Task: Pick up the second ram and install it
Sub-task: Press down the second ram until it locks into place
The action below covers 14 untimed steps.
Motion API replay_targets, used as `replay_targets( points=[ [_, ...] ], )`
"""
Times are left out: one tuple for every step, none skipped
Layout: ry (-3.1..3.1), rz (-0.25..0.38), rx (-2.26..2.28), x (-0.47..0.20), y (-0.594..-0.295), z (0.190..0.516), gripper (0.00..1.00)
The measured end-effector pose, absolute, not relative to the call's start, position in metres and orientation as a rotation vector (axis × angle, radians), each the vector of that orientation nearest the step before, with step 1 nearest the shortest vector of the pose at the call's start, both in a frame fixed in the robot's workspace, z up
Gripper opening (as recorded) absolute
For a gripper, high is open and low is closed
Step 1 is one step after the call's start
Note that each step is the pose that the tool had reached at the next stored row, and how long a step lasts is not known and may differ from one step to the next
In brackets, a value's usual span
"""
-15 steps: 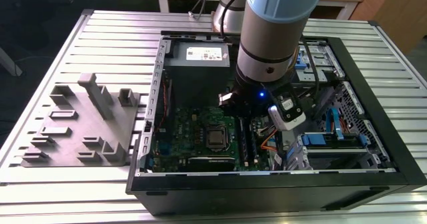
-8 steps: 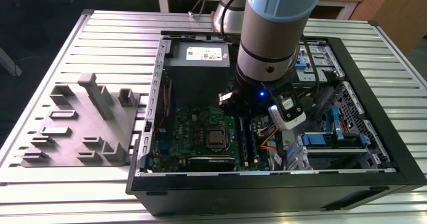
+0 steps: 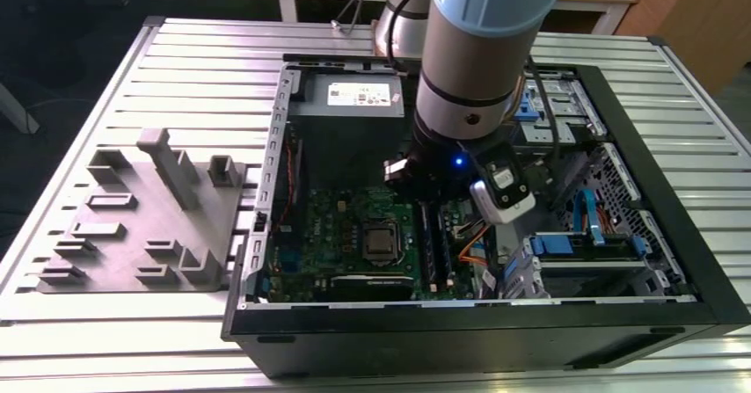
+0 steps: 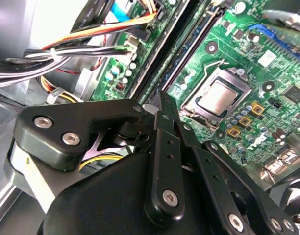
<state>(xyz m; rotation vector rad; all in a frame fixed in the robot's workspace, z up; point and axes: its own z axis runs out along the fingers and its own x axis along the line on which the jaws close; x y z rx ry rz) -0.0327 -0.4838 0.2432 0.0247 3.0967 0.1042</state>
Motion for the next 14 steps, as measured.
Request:
replay_targets(
  points=[
    [3.097, 0.106, 0.025, -0.033, -0.483, 0.243, 0.07],
    [3.097, 0.107, 0.025, -0.033, -0.482, 0.243, 0.07],
    [3.097, 0.108, 0.025, -0.033, -0.481, 0.243, 0.07],
    [3.097, 0.109, 0.025, -0.033, -0.479, 0.243, 0.07],
    [3.097, 0.109, 0.025, -0.033, -0.478, 0.242, 0.07],
    [3.097, 0.110, 0.025, -0.033, -0.476, 0.242, 0.07],
    [3.097, 0.110, 0.025, -0.033, -0.474, 0.242, 0.07],
    [3.097, 0.110, 0.025, -0.033, -0.472, 0.242, 0.07],
    [3.097, 0.110, 0.025, -0.033, -0.471, 0.242, 0.07],
    [3.097, 0.110, 0.025, -0.033, -0.469, 0.242, 0.07],
    [3.097, 0.110, 0.025, -0.033, -0.467, 0.241, 0.07],
    [3.097, 0.110, 0.025, -0.033, -0.466, 0.241, 0.07],
    [3.097, 0.111, 0.025, -0.033, -0.464, 0.241, 0.07],
    [3.097, 0.111, 0.025, -0.033, -0.462, 0.241, 0.07]
  ],
)
